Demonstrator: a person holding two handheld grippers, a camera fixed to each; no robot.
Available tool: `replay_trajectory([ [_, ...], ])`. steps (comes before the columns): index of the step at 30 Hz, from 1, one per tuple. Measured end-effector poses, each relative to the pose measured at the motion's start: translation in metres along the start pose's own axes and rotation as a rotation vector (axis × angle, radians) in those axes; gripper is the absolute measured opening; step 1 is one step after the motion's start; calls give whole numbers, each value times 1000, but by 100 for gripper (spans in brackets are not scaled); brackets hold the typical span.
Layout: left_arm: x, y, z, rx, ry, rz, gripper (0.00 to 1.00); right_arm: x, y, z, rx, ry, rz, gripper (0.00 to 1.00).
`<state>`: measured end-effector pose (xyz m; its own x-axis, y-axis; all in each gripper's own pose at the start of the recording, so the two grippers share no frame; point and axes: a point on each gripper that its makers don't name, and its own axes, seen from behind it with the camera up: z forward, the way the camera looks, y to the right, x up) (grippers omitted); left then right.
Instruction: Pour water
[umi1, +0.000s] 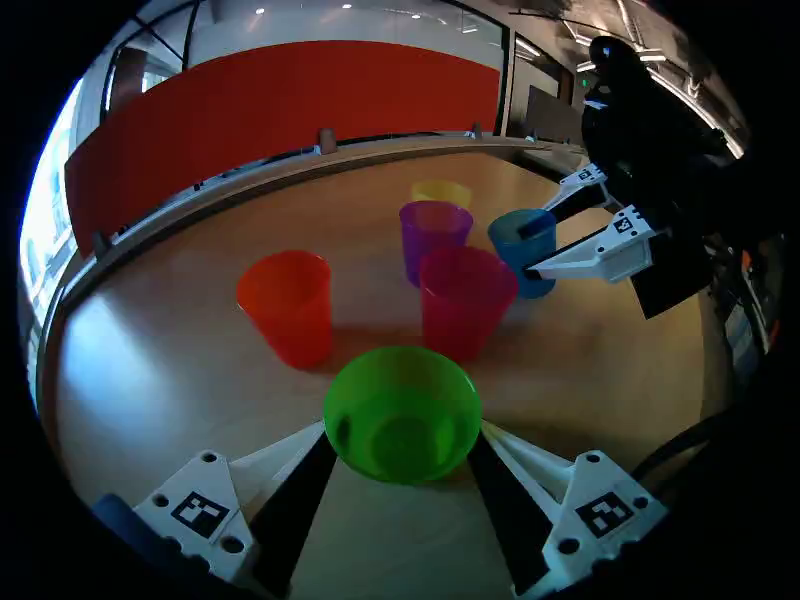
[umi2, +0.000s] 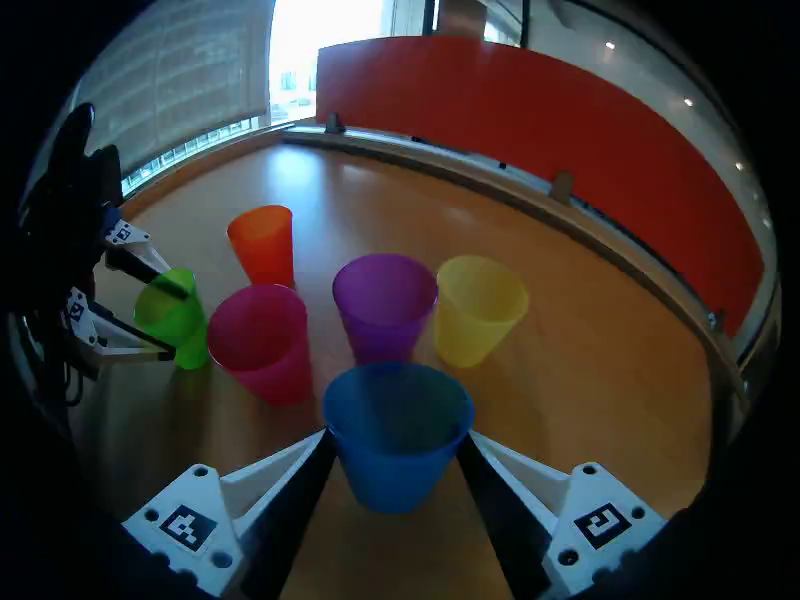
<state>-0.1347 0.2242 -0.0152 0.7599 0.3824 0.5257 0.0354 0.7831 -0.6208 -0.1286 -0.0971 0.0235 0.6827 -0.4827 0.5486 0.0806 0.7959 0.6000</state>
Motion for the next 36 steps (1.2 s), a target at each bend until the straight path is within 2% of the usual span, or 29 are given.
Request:
replay_trajectory([
  [8,1,-1,-2,7,-7,23,86,-3,2,3,-5,-3,6,88],
  [13,8,-2,-4,9,6,11,90,-3,2,3,-4,3,8,88],
  [25,14,-8,-13,36,19,-2,91,-10,3,-3,0,1,-4,88],
  [36,17,-8,-22,47,32,-12,92,-24,7,-10,-13,-31,-33,89],
])
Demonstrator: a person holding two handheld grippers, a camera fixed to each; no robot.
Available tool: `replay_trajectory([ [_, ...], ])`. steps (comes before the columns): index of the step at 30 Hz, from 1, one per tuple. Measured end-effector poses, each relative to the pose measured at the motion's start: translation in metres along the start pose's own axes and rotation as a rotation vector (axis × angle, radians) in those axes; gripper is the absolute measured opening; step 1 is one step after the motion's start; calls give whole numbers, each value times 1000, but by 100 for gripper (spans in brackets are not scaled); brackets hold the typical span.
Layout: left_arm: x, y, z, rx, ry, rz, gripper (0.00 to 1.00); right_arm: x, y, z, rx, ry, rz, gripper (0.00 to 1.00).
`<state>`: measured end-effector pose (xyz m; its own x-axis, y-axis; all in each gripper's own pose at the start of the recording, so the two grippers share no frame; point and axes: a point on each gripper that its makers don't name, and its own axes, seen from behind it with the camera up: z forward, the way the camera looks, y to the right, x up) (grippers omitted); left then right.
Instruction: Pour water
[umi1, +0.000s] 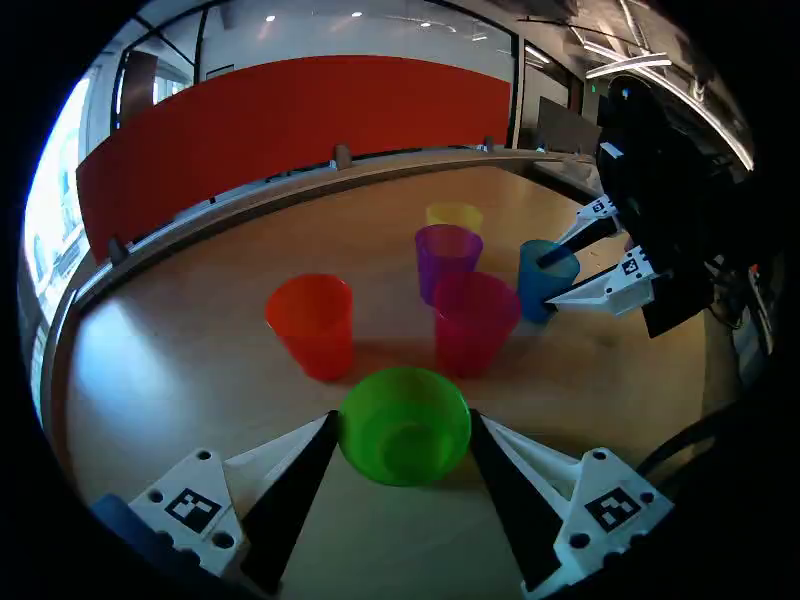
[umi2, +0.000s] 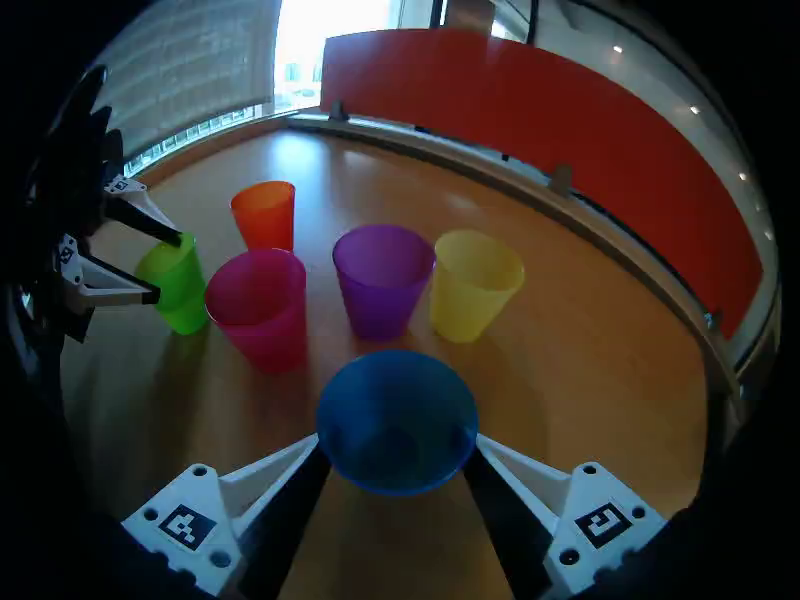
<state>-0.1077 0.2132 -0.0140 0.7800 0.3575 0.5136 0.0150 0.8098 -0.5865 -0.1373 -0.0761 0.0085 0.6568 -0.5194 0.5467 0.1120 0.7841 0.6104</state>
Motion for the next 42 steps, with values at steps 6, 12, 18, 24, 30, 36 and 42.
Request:
replay_trajectory([
  [6,0,3,1,-3,-2,6,92,-4,-2,-4,2,-8,4,90],
  [12,-1,4,3,-3,-8,6,92,-5,-2,-7,-1,-7,7,92],
  [18,-6,4,5,3,-18,10,92,-6,-2,-8,-7,-8,4,92],
  [24,-14,1,8,11,-40,11,92,-9,-2,-8,-10,-11,8,94],
  [30,-20,0,6,15,-55,26,92,-12,-3,-10,-14,-13,7,96],
  [36,-28,1,3,13,-73,30,92,-16,-3,-14,-24,-17,11,96],
  [42,-33,2,-4,17,-75,32,92,-22,-3,-22,-38,-20,20,96],
])
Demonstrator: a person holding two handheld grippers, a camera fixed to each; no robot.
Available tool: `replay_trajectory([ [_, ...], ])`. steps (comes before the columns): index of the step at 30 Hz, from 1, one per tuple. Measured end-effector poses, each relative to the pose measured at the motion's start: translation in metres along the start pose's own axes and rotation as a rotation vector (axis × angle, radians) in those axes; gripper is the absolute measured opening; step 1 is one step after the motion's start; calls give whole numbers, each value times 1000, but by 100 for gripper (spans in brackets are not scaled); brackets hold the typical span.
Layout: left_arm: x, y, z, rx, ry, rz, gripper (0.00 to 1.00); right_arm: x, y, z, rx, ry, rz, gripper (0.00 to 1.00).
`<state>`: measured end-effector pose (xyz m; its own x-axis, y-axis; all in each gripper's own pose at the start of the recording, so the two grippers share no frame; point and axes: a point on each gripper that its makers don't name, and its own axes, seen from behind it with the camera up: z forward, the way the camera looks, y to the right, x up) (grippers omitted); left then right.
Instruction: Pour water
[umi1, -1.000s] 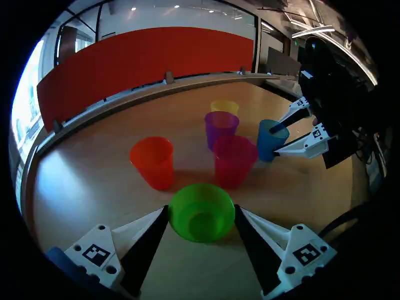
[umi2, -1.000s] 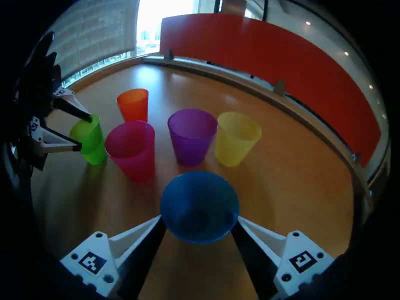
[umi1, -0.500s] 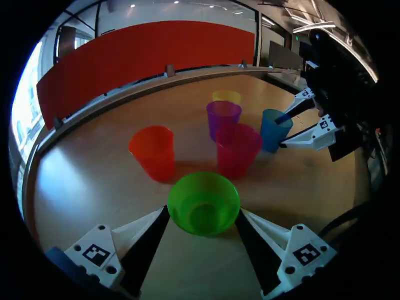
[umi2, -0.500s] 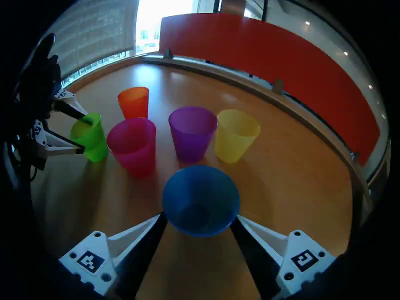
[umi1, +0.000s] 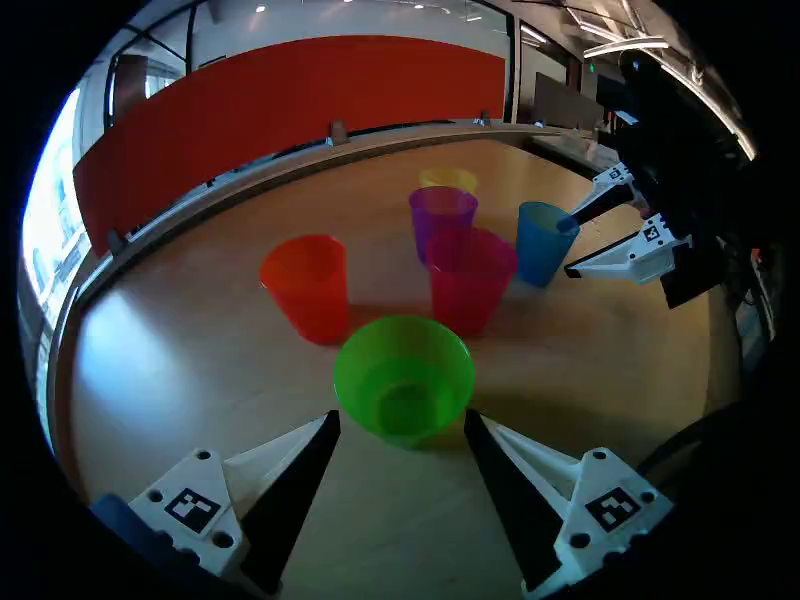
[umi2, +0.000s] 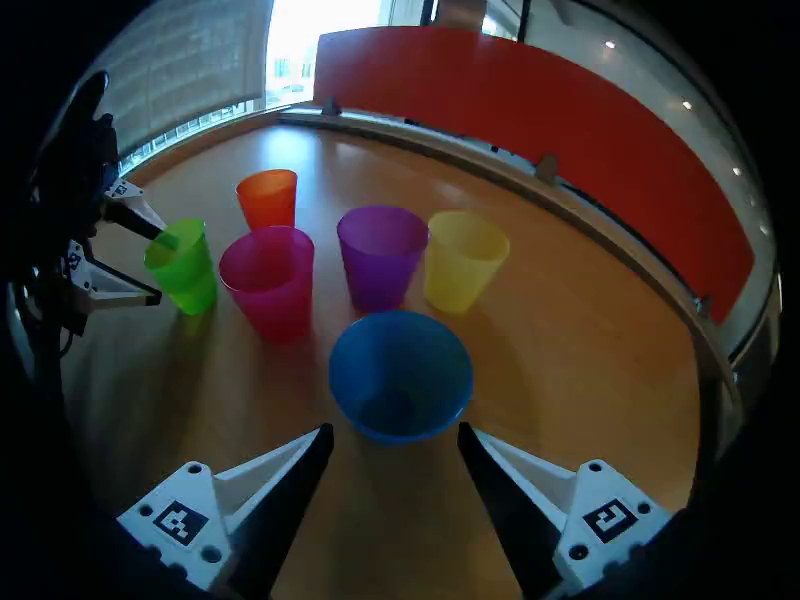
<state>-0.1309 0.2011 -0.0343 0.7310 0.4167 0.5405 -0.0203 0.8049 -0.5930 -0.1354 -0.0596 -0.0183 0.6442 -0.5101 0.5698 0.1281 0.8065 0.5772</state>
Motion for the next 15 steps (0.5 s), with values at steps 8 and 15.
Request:
replay_trajectory([
  [8,-7,-7,-14,27,1,-3,92,-10,1,-16,-28,-1,21,96],
  [15,-8,-20,-30,72,23,-31,92,-12,1,-32,-65,19,68,97],
])
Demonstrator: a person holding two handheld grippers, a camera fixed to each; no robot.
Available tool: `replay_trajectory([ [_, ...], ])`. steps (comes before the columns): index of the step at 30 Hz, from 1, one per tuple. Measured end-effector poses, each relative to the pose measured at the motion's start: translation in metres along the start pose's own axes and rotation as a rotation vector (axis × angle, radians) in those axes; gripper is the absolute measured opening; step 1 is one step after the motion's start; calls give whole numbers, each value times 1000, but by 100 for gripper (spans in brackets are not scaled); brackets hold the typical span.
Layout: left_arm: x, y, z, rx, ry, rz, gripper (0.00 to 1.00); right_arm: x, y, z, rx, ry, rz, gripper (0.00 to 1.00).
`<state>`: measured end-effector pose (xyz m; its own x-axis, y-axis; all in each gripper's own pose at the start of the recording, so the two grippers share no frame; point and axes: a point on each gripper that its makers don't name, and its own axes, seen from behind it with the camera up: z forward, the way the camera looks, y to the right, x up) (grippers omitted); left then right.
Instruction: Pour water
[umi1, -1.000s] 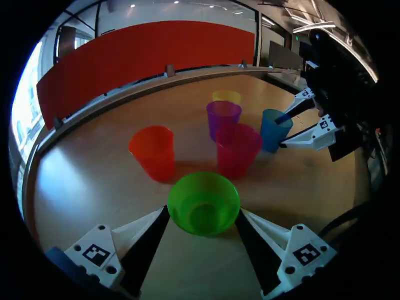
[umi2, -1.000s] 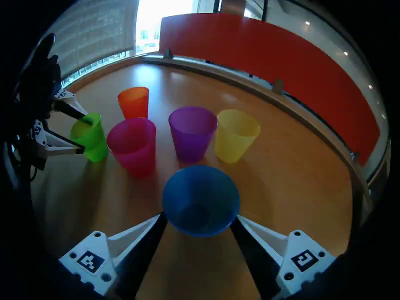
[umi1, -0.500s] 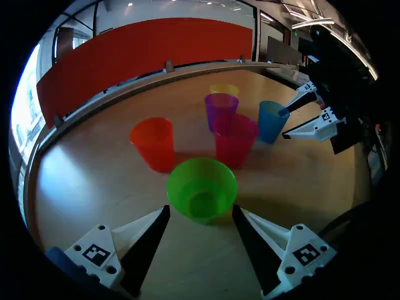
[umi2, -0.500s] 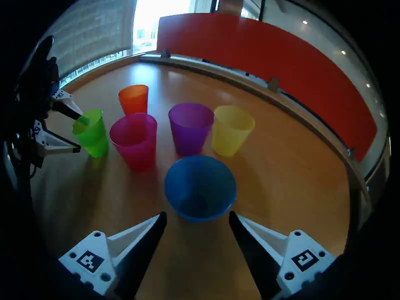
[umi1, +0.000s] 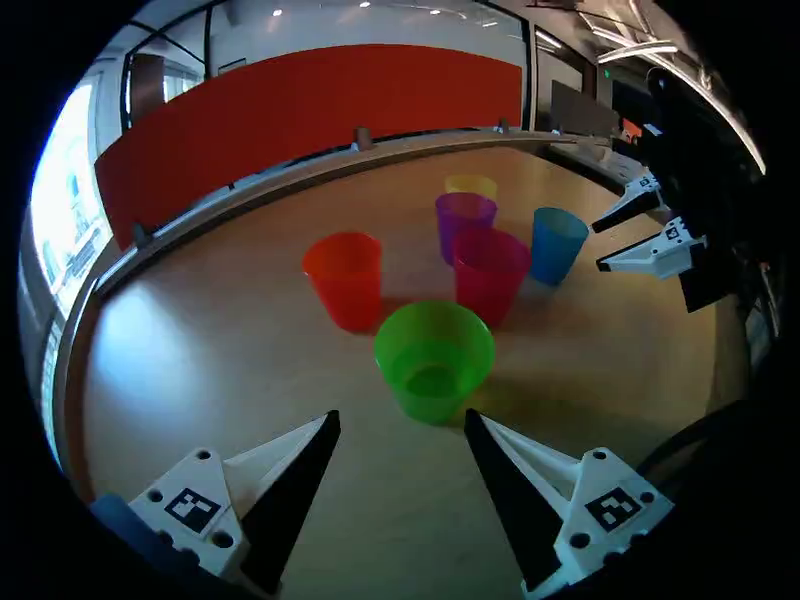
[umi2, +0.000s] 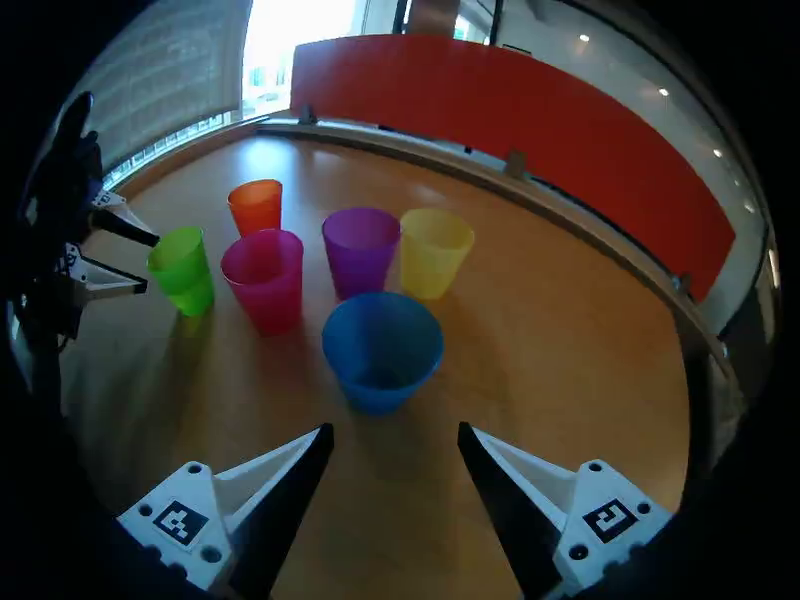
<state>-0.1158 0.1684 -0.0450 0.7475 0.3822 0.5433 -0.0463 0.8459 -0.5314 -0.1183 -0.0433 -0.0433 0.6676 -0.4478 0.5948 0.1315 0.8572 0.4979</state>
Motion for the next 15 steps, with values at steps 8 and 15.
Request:
replay_trajectory([
  [8,-4,-18,-25,62,35,-67,92,4,1,-18,-49,40,61,96],
  [15,-8,-37,-45,104,68,-146,92,16,2,-33,-99,87,113,96],
])
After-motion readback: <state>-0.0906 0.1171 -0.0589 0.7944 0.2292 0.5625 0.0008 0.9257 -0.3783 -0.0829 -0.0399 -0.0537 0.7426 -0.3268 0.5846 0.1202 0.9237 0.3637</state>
